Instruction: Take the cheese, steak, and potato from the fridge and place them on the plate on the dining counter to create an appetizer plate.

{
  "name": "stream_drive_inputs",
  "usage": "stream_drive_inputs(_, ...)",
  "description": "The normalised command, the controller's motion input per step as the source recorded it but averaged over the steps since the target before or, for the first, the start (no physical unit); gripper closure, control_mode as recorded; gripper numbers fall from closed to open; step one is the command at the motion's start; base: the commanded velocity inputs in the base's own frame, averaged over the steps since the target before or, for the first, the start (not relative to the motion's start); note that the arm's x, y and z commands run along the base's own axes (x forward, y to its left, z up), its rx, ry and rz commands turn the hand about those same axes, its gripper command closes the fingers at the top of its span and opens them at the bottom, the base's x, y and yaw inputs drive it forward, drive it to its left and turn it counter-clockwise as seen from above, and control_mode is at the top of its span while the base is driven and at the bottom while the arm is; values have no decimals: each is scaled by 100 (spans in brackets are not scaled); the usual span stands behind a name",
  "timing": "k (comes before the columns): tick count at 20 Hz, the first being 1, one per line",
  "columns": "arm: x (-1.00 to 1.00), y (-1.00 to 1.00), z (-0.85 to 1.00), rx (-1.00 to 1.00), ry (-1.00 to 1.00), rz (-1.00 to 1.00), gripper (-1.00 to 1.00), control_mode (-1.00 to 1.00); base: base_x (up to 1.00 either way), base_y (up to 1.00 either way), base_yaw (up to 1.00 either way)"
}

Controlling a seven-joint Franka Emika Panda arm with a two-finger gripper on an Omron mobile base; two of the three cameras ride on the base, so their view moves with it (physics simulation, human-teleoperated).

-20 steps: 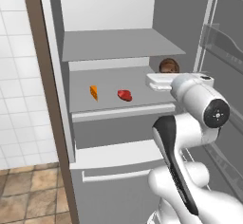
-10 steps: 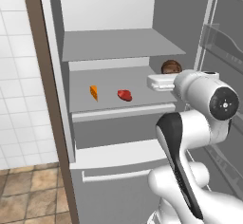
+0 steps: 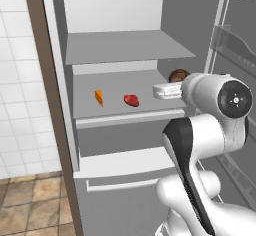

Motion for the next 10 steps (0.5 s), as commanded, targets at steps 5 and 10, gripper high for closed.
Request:
stream_drive_inputs(5,-57,0,-8,-2,0,0,100,-100,0,0,0)
stream_drive_inputs(10,-56,0,-5,-1,4,-1,100,-100,0,0,0)
